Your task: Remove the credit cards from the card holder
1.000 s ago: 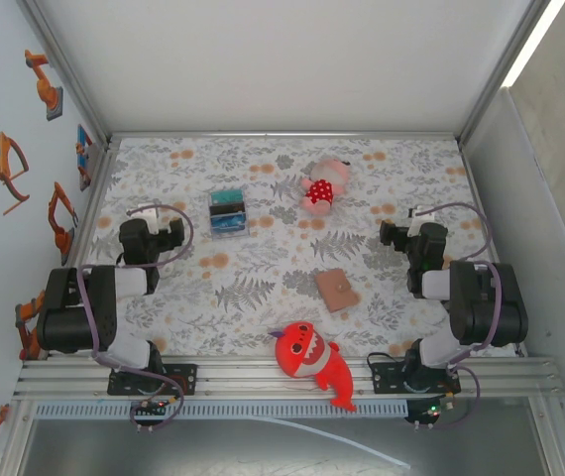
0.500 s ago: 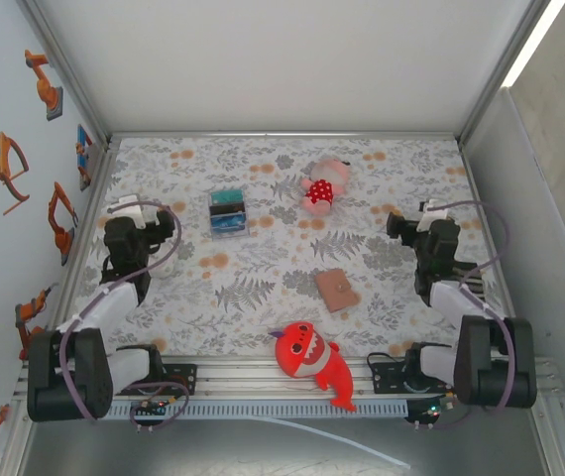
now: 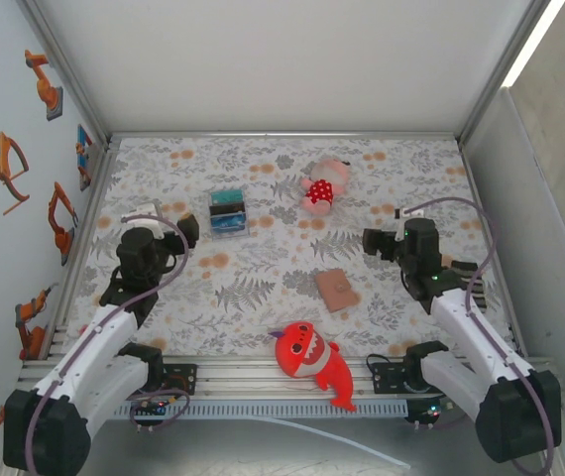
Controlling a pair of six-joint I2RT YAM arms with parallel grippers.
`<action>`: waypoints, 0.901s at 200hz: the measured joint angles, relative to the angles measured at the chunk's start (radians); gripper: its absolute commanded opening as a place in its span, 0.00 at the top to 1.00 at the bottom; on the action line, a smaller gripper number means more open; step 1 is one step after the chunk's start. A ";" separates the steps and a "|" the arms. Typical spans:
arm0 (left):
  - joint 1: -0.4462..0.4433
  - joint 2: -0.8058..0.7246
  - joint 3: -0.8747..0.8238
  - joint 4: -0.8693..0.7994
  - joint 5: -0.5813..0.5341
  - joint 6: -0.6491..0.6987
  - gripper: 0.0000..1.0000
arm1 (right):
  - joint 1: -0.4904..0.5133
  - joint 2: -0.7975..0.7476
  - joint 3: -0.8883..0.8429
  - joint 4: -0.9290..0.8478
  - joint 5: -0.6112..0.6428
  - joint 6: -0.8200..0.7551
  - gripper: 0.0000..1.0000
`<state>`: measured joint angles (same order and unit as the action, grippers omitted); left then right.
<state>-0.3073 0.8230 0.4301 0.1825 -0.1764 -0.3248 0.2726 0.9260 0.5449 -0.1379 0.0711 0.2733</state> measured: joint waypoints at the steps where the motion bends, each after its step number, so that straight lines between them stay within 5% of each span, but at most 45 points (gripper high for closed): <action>1: -0.003 -0.001 0.000 -0.002 0.000 -0.002 0.03 | 0.006 0.000 0.002 -0.008 0.000 0.005 0.04; 43: -0.115 -0.065 0.000 -0.100 -0.010 -0.081 0.03 | 0.141 0.037 0.015 -0.157 -0.028 0.148 0.01; 180: -0.118 -0.024 -0.006 -0.148 -0.011 -0.153 0.03 | 0.409 0.396 0.110 -0.302 -0.079 0.270 0.00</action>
<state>-0.4252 0.7994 0.4236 0.0345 -0.1871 -0.4778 0.6819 1.3216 0.6548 -0.4400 -0.0074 0.5438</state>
